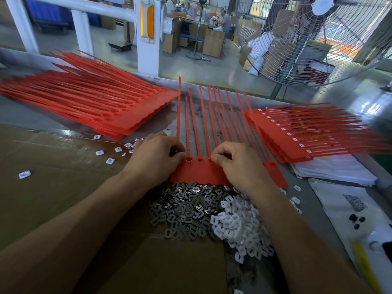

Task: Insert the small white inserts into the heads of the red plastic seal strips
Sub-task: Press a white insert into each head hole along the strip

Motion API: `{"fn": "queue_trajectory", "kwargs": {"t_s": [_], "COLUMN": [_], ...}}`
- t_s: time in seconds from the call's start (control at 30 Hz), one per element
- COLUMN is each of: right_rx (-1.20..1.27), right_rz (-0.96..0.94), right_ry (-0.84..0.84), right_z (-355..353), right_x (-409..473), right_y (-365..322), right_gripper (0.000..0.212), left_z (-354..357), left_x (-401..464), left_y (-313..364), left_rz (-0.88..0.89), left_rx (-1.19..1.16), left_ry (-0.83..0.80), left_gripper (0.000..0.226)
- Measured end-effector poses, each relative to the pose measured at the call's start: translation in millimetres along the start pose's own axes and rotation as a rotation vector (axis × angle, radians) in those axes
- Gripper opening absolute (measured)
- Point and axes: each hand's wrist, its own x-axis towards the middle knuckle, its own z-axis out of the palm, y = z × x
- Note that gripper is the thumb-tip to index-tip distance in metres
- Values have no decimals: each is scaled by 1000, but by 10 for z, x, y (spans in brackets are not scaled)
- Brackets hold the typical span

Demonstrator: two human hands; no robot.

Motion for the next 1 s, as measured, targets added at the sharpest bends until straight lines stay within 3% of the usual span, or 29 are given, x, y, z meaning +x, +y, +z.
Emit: {"fn": "queue_trajectory", "kwargs": {"t_s": [0.17, 0.53, 1.0], "right_rx": [-52, 89, 117], "right_rz": [-1, 129, 75], "right_ry": [-49, 71, 8], "right_z": [1, 64, 0], "right_x": [-2, 20, -18], "right_y": [-32, -23, 39], "right_gripper": [11, 9, 12], "left_z": [1, 6, -5], "left_x": [0, 9, 8], "left_y": [5, 7, 9], "left_rz": [0, -7, -6], "left_rx": [14, 12, 16], "left_ry": [0, 4, -5], "left_gripper": [12, 13, 13]}}
